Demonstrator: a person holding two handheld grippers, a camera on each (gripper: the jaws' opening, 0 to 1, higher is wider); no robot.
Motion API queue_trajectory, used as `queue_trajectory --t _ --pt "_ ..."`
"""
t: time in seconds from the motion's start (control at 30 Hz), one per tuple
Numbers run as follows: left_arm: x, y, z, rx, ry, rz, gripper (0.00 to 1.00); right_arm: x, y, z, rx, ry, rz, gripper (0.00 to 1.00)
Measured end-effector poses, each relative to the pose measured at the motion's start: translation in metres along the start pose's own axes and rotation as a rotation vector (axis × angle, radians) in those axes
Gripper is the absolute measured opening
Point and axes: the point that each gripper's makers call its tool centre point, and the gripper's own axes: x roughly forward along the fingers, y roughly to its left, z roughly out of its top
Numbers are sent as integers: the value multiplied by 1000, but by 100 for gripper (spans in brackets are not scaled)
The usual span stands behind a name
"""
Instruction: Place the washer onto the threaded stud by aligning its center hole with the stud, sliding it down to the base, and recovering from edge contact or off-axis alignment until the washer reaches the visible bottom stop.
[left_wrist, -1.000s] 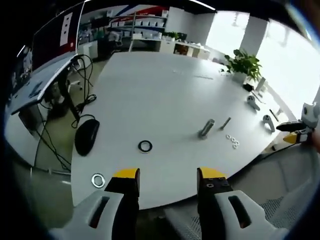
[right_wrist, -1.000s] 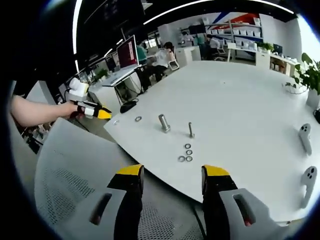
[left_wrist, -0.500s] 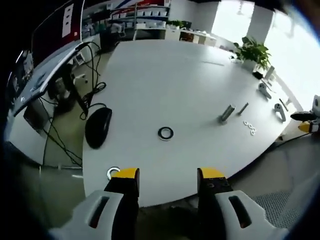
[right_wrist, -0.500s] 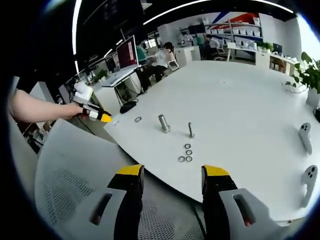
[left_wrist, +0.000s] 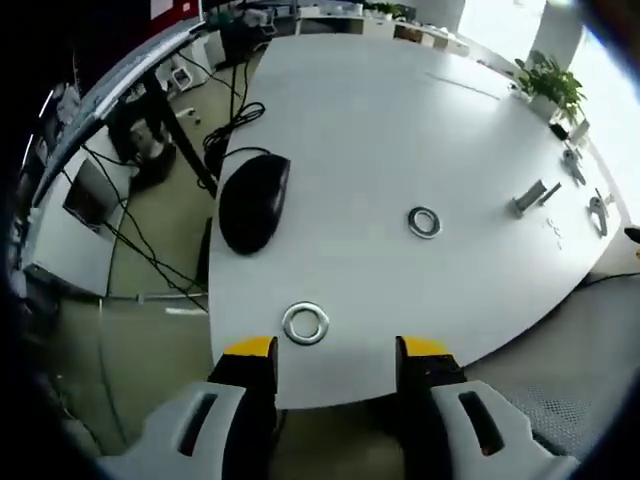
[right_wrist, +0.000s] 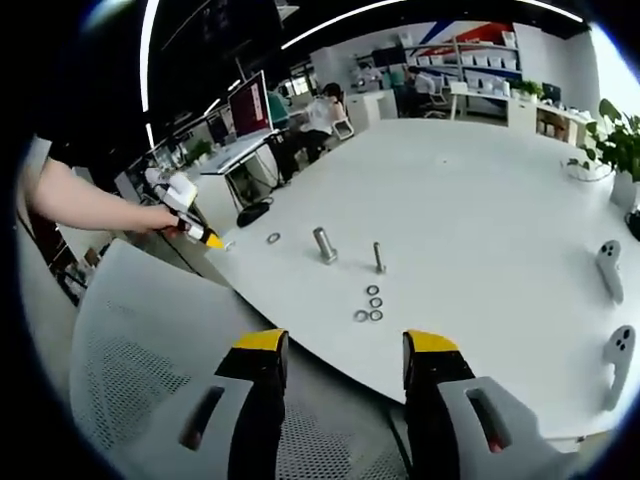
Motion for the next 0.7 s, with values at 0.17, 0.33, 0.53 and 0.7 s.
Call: queue_trajectory --t 0.17,0.33,0.53,0.7 --pt "13 10 -6 -46 64 7 42 0 -2 -1 4 4 -10 48" --pt "23 13 -1 -49 106 5 42 0 -4 -3 7 11 -17 48" --pt "27 17 10 -15 139 15 40 1 -6 -3 13 15 -22 47" --pt "28 15 9 79 192 32 38 1 -6 -3 18 13 -23 47"
